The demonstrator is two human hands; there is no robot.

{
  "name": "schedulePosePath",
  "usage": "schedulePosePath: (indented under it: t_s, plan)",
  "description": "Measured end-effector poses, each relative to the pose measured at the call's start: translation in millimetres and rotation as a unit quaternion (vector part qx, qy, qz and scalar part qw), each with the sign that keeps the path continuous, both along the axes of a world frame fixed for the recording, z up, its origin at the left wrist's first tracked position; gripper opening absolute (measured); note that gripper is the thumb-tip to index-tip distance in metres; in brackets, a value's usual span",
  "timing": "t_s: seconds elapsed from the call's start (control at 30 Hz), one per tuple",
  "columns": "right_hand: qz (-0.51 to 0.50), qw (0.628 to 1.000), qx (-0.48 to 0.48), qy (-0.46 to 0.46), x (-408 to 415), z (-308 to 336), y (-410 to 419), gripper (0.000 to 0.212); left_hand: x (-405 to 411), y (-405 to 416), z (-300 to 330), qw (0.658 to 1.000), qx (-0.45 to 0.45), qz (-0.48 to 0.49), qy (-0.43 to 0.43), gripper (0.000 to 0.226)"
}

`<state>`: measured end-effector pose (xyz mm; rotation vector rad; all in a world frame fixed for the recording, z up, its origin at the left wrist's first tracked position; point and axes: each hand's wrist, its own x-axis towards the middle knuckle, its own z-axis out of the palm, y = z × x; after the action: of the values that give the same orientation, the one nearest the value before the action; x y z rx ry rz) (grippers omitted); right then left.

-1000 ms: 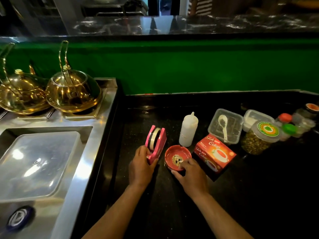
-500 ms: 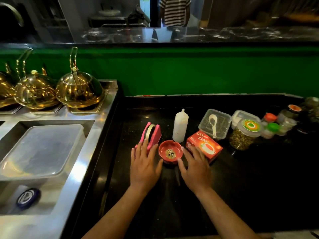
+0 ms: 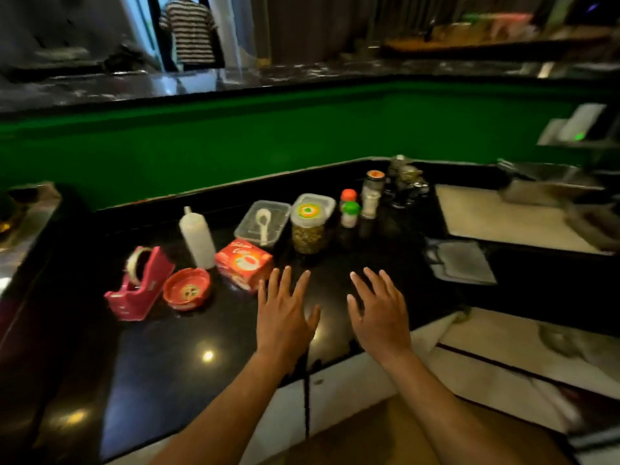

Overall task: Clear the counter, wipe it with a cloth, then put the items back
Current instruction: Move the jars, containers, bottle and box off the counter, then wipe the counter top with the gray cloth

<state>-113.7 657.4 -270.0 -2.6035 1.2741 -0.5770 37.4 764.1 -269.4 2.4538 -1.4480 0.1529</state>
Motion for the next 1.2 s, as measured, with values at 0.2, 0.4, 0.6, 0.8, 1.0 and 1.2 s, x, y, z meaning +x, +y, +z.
schedulePosePath:
  t_s: [0.2,0.4,0.6,0.8,1.0,1.2]
  plan:
    - [-0.096,0.995,0.014,0.019,-92.4,2.1,-48.0,0.048,-90.3,-77.0,5.9,0.996,0.012,-0.091,0.019,0.069]
    - [-0.151,0.988,0.027,0.034,-153.6,-11.7,-102.4,0.048,-143.5,-155.7,-3.6,0.988,0.040,-0.149,0.027,0.069]
    - [-0.169,0.981,0.062,0.072,-181.5,-29.9,-175.5,0.047,-169.7,-241.2,-26.8,0.978,0.075,-0.193,0.042,0.069]
    - [-0.114,0.980,0.126,0.103,-178.2,-48.8,-257.0,0.054,-167.0,-322.6,-48.5,0.956,0.140,-0.255,0.039,0.063]
    - [-0.075,0.985,0.104,0.114,-172.6,-67.3,-306.8,0.031,-157.4,-361.5,-61.3,0.945,0.160,-0.285,0.000,0.038]
    - [-0.038,0.993,0.110,0.001,-162.7,-29.0,-373.4,0.012,-157.3,-426.1,-25.6,0.966,0.050,-0.207,0.148,0.025]
